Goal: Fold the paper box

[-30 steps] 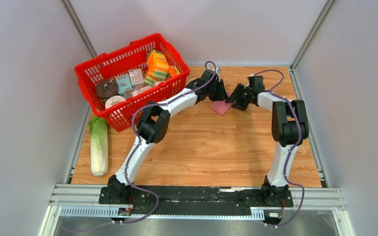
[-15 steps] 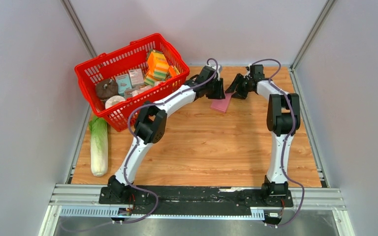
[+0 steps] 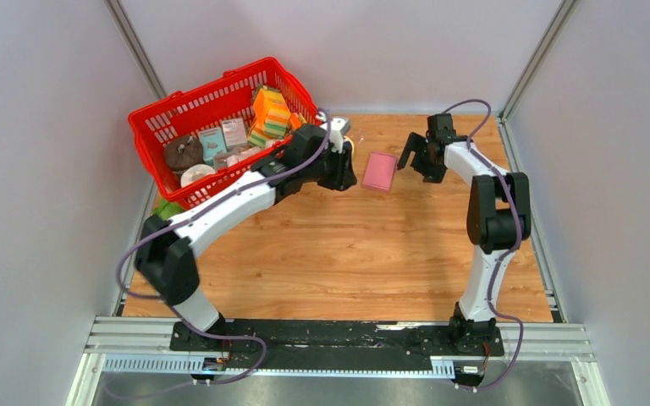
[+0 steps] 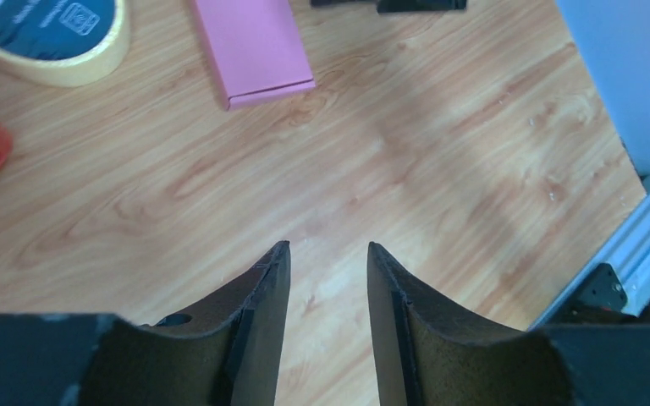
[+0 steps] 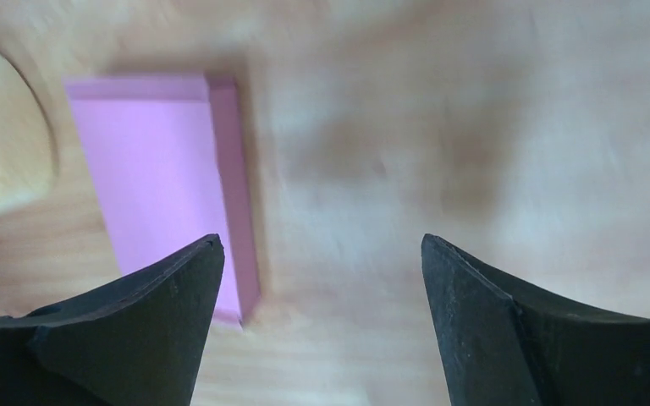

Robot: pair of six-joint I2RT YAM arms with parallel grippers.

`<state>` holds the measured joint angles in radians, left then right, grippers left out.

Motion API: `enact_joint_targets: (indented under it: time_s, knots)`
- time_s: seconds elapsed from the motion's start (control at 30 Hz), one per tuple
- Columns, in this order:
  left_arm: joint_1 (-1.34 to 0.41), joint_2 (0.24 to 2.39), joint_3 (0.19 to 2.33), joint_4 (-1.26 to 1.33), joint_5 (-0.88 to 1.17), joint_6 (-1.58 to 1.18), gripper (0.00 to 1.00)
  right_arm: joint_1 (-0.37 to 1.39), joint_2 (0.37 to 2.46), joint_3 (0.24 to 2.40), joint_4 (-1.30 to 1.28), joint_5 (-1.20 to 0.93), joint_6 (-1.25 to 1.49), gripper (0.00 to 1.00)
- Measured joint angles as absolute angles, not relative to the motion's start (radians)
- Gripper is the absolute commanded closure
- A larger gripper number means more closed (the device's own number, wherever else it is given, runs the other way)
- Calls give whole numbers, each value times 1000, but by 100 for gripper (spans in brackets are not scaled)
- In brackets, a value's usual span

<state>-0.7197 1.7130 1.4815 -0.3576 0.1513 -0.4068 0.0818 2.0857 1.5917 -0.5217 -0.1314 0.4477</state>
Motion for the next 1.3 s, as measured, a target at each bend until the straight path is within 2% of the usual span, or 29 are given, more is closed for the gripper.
enact_joint_targets:
  time_s: [0.13, 0.23, 0.3, 0.43, 0.67, 1.27, 1.3]
  knots:
    - [-719, 1478, 1297, -324, 126, -407, 50, 177, 1877, 1370, -563, -1, 490, 10]
    - [-719, 1340, 1177, -316, 107, -412, 49, 311, 1822, 1319, -582, 50, 536, 14]
    - [-719, 1266, 1101, -318, 97, -417, 48, 394, 1835, 1324, -585, 74, 555, 17]
    - [-719, 1126, 961, -355, 75, -429, 47, 477, 1909, 1374, -608, 139, 582, 28]
    - [-719, 896, 859, -443, 25, -442, 47, 460, 2009, 1444, -631, 253, 605, 30]
    - [-719, 937, 844, -442, 53, -445, 47, 354, 2175, 1671, -632, 318, 471, 38]
    - [-719, 937, 844, -439, 56, -445, 47, 347, 2175, 1671, -632, 317, 461, 42]
